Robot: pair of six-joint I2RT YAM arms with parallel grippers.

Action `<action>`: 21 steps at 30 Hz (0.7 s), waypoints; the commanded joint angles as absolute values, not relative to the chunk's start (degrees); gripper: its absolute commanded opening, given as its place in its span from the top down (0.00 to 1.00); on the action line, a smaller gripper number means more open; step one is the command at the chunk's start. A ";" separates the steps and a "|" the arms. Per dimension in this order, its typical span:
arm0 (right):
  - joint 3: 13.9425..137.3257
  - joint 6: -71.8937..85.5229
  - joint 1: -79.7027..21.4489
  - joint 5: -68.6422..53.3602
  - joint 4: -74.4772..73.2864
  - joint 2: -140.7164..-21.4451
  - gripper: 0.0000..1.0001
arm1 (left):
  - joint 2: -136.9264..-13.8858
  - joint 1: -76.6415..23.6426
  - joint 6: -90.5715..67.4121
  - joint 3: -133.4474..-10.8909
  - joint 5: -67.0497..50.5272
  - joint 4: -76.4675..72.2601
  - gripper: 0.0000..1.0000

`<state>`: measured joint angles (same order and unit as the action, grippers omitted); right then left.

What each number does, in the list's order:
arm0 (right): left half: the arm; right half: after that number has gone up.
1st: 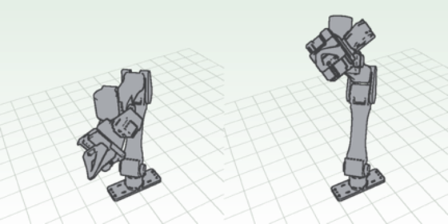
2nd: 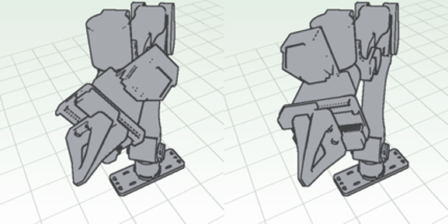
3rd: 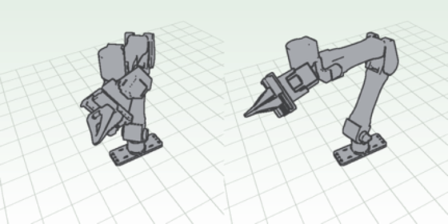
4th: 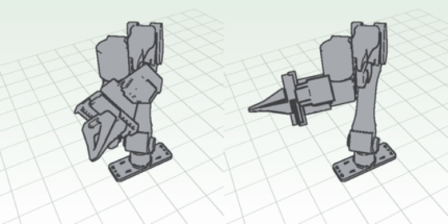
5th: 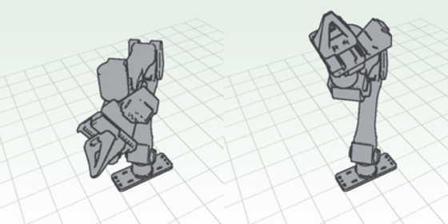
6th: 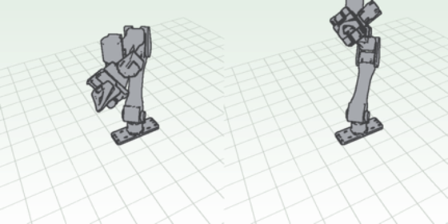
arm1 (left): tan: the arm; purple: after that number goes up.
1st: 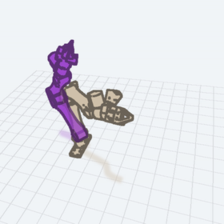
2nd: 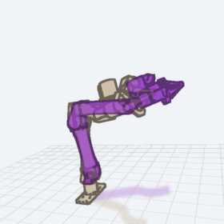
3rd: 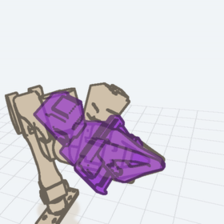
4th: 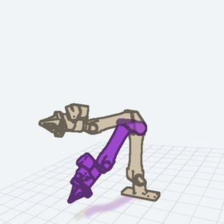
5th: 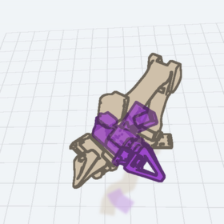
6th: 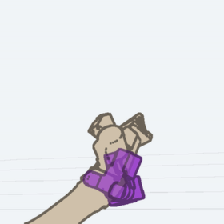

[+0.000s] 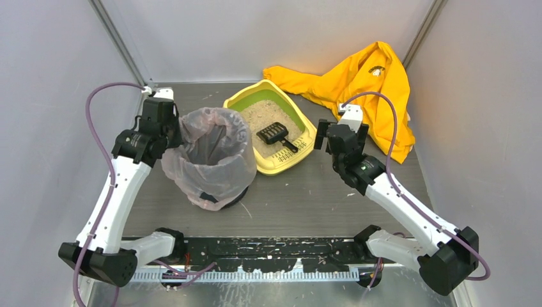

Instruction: Clean the litter box

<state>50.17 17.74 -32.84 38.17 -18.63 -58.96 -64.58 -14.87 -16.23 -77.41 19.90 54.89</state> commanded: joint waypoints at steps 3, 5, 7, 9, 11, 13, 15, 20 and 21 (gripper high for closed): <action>52.61 19.45 -32.95 36.47 -15.92 -62.28 0.00 | -65.20 -14.32 -21.34 -79.22 32.95 40.82 1.00; 52.82 19.66 -32.95 36.01 -15.74 -62.89 0.00 | -65.45 -13.54 -20.80 -78.15 35.44 37.89 1.00; 52.81 19.77 -32.93 35.55 -15.47 -63.38 0.00 | -66.29 -12.08 -20.83 -77.72 35.83 36.44 1.00; 52.90 19.93 -32.96 35.28 -15.30 -63.81 0.00 | -66.96 -10.18 -21.54 -77.06 35.21 35.87 1.00; 53.06 19.95 -32.92 34.88 -14.97 -64.25 0.00 | -67.08 -9.03 -23.09 -75.74 34.74 34.95 1.00; 53.74 19.95 -32.95 34.59 -14.94 -65.09 0.00 | -66.74 -8.66 -24.43 -74.14 34.44 34.26 1.00; 54.47 20.08 -32.94 34.42 -15.03 -66.01 0.00 | -65.84 -8.63 -25.60 -72.20 33.29 33.99 0.76; 57.18 21.63 -32.14 36.45 -16.23 -69.91 0.00 | -61.38 -8.67 -28.43 -67.43 29.06 33.87 0.02; 58.19 22.84 -31.48 36.71 -17.10 -71.20 0.00 | -60.24 -8.65 -28.95 -66.55 28.48 33.84 0.01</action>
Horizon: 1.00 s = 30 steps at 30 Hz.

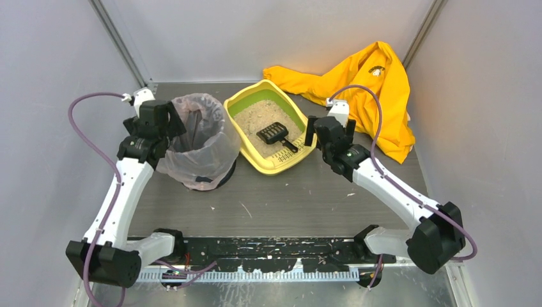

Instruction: Clean the litter box

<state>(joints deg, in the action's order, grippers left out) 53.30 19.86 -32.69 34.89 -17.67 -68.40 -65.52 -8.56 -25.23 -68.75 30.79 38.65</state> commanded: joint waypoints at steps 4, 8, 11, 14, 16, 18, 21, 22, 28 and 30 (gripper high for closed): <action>61.83 29.40 -26.64 31.63 -20.25 -76.90 0.00 | -53.86 -8.76 -29.99 -63.26 24.89 31.87 0.00; 63.01 32.81 -23.92 27.96 -18.58 -81.25 0.00 | -48.22 -8.70 -30.40 -62.17 21.08 31.07 0.00; 66.93 33.42 -23.92 28.01 -20.35 -86.10 0.00 | -47.41 -8.70 -29.51 -63.70 18.85 33.53 0.00; 70.00 34.11 -24.10 26.00 -20.88 -90.09 0.00 | -47.27 -8.71 -29.25 -64.30 16.13 34.78 0.00; 70.67 34.60 -24.38 25.46 -20.38 -91.62 0.00 | -46.64 -8.75 -29.23 -63.43 15.37 34.32 0.00; 71.28 35.18 -24.41 24.52 -20.24 -93.29 0.00 | -46.19 -8.72 -29.06 -62.57 15.13 33.79 0.00; 72.25 35.67 -24.43 23.22 -20.78 -96.70 0.00 | -45.93 -8.71 -28.92 -62.40 14.28 33.84 0.00; 72.61 35.89 -24.41 22.77 -20.77 -97.95 0.00 | -45.92 -8.74 -28.90 -62.42 13.82 33.82 0.00; 73.42 37.14 -24.84 21.60 -21.76 -102.89 0.00 | -45.41 -8.73 -28.56 -62.49 12.25 33.83 0.00; 72.39 37.60 -24.87 21.92 -21.49 -102.71 0.00 | -45.13 -8.71 -28.52 -62.53 12.00 33.86 0.00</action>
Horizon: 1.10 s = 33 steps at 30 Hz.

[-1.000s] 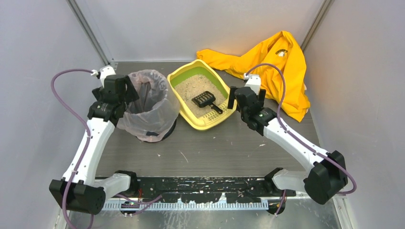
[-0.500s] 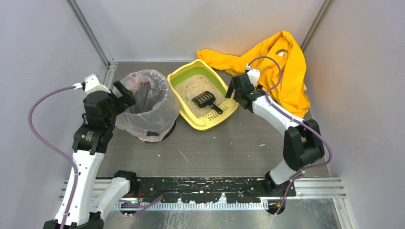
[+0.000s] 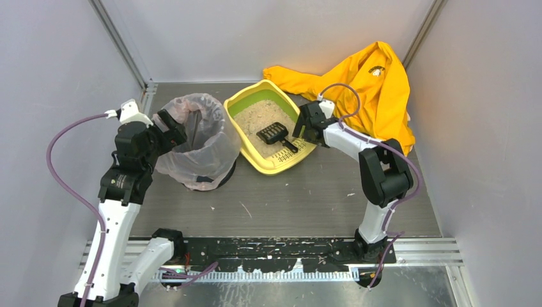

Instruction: Clean the litter box

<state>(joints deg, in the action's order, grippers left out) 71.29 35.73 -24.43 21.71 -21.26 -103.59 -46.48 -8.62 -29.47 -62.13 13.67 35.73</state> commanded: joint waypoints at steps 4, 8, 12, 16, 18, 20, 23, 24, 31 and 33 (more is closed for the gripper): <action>69.41 38.09 -24.83 23.22 -21.61 -100.74 0.00 | -44.74 -8.75 -28.54 -62.49 11.20 34.04 0.00; 65.39 38.30 -24.83 24.26 -21.64 -98.29 0.00 | -44.31 -8.72 -28.88 -62.41 9.89 34.39 0.00; 61.16 38.62 -24.83 25.52 -21.86 -96.07 0.00 | -43.11 -8.70 -29.67 -61.91 8.40 34.70 0.00; 57.27 39.65 -24.87 25.43 -21.58 -93.15 0.00 | -41.80 -8.75 -29.61 -61.48 5.85 34.52 0.00; 55.05 40.54 -24.86 24.87 -21.49 -91.12 0.00 | -41.51 -8.70 -29.79 -61.85 5.11 34.72 0.00; 52.84 41.89 -24.82 24.30 -21.38 -89.07 0.00 | -41.49 -8.71 -29.83 -62.08 4.70 35.00 0.00; 49.69 43.94 -25.00 23.36 -21.17 -85.97 0.00 | -41.36 -8.71 -29.83 -62.31 4.41 35.65 0.00; 48.79 44.46 -25.27 22.92 -21.18 -85.10 0.00 | -41.25 -8.70 -29.85 -62.25 4.32 35.69 0.00; 44.41 48.88 -31.23 23.73 -22.26 -80.55 0.00 | -40.48 -8.75 -29.97 -61.76 3.87 36.11 0.00; 43.73 50.23 -33.33 24.09 -22.84 -79.43 0.00 | -40.22 -8.72 -29.73 -61.66 3.78 36.36 0.00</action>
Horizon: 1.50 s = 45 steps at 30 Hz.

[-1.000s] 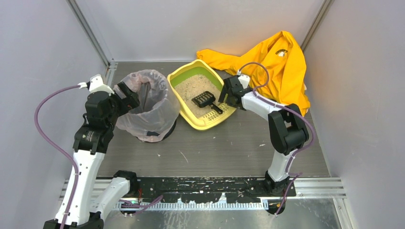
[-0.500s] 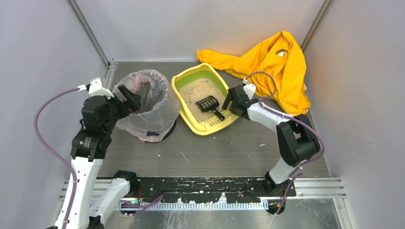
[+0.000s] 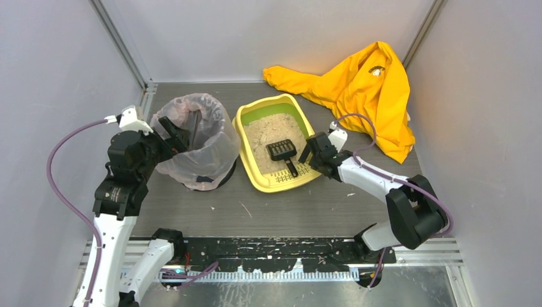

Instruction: Clean the litter box

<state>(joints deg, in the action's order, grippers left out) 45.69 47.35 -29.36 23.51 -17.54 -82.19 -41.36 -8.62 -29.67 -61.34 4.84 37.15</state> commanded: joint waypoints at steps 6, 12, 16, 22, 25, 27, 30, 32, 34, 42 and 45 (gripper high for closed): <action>41.41 53.38 -37.75 25.11 -22.56 -77.67 0.00 | -40.11 -8.70 -29.35 -61.61 4.17 36.91 0.00; 41.31 53.94 -40.71 25.53 -21.15 -80.82 0.00 | -40.35 -8.71 -29.21 -61.37 3.90 36.61 0.00; 42.01 54.10 -41.40 25.96 -21.03 -80.54 0.00 | -40.34 -8.71 -29.09 -61.30 4.22 36.74 0.00; 41.36 53.95 -41.35 28.57 -23.90 -71.87 0.00 | -39.82 -8.70 -29.11 -60.25 4.34 36.26 0.00; 41.13 53.82 -41.39 29.15 -25.35 -66.89 0.00 | -40.09 -8.71 -29.66 -59.86 3.93 35.77 0.00; 41.41 53.11 -41.35 29.29 -26.17 -64.44 0.00 | -40.40 -8.71 -29.94 -59.61 3.56 35.48 0.00; 42.29 52.18 -41.39 30.57 -27.80 -62.85 0.00 | -40.82 -8.71 -30.24 -59.33 3.13 35.07 0.00; 43.13 51.77 -41.32 31.48 -29.44 -62.38 0.00 | -40.87 -8.71 -30.38 -59.12 3.10 34.92 0.00; 43.99 51.42 -41.37 32.30 -30.84 -61.76 0.00 | -40.79 -8.70 -30.21 -58.98 3.22 34.98 0.00; 52.13 43.37 -46.54 38.65 -34.24 -62.43 0.04 | -40.92 -8.70 -28.89 -59.18 3.63 35.80 0.00; 57.09 39.84 -47.56 38.13 -35.07 -66.51 0.09 | -41.94 -8.72 -27.56 -60.19 4.02 36.94 0.00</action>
